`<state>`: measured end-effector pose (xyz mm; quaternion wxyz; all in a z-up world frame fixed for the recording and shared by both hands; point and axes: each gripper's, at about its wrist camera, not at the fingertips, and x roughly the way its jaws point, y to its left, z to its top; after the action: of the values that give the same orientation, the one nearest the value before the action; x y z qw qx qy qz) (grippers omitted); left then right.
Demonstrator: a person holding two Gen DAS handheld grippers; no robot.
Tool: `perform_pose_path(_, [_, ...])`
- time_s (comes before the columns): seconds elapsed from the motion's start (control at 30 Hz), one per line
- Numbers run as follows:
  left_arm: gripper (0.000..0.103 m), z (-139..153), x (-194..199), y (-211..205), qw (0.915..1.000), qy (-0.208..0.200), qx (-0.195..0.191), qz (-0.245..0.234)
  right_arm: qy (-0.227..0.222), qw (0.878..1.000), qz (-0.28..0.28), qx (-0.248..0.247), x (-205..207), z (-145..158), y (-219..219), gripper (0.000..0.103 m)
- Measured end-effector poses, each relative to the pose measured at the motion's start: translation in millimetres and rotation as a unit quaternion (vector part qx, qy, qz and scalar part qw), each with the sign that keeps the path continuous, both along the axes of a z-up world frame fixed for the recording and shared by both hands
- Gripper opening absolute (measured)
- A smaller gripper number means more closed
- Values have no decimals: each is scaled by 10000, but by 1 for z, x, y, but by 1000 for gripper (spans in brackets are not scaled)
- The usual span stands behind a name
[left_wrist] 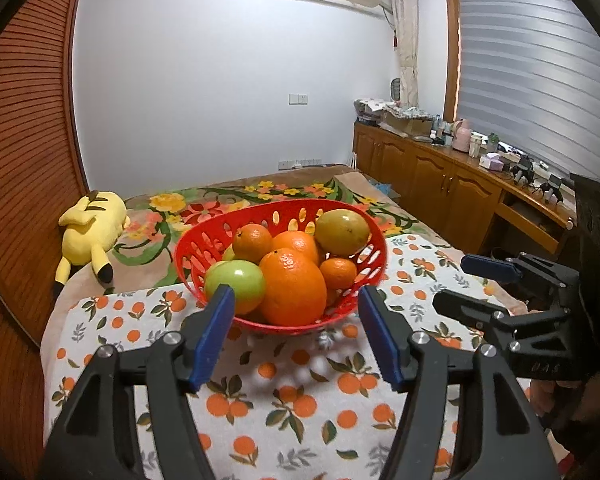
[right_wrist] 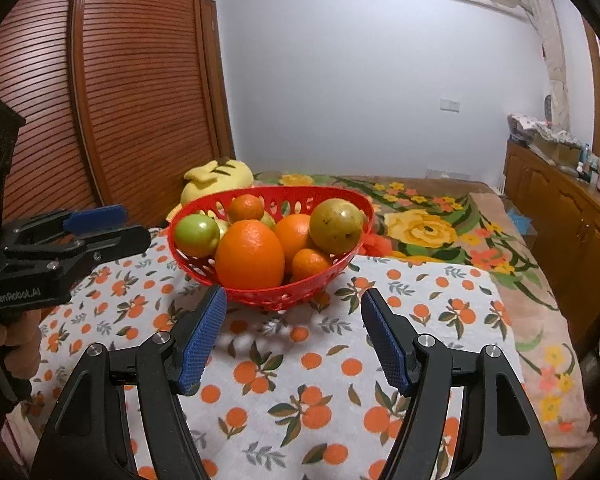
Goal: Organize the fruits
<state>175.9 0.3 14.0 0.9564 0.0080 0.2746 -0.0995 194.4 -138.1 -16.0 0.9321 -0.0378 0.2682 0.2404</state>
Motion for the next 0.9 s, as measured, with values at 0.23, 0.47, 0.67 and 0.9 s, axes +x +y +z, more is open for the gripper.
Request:
perform_pose_path(0.23, [71,18,-40,-2,9996,-233,-139,12,-202,9997,-75,64,-28,16,-6,78])
perform_pose_path(0.47, [80,30,-75,-6,9988,-448,55,196,-430,9986,-210,228,-53,31,-13,88])
perform_pose_path(0.67, [90,39,-100,-7,9978,-605,29,283,-613,9975,-286,220,-72,39,-14,92])
perform_pose_path(0.9, [90,46,-122,-11,9961,-679,118,559,-748,9966,-296,184,-94,47,-13,96])
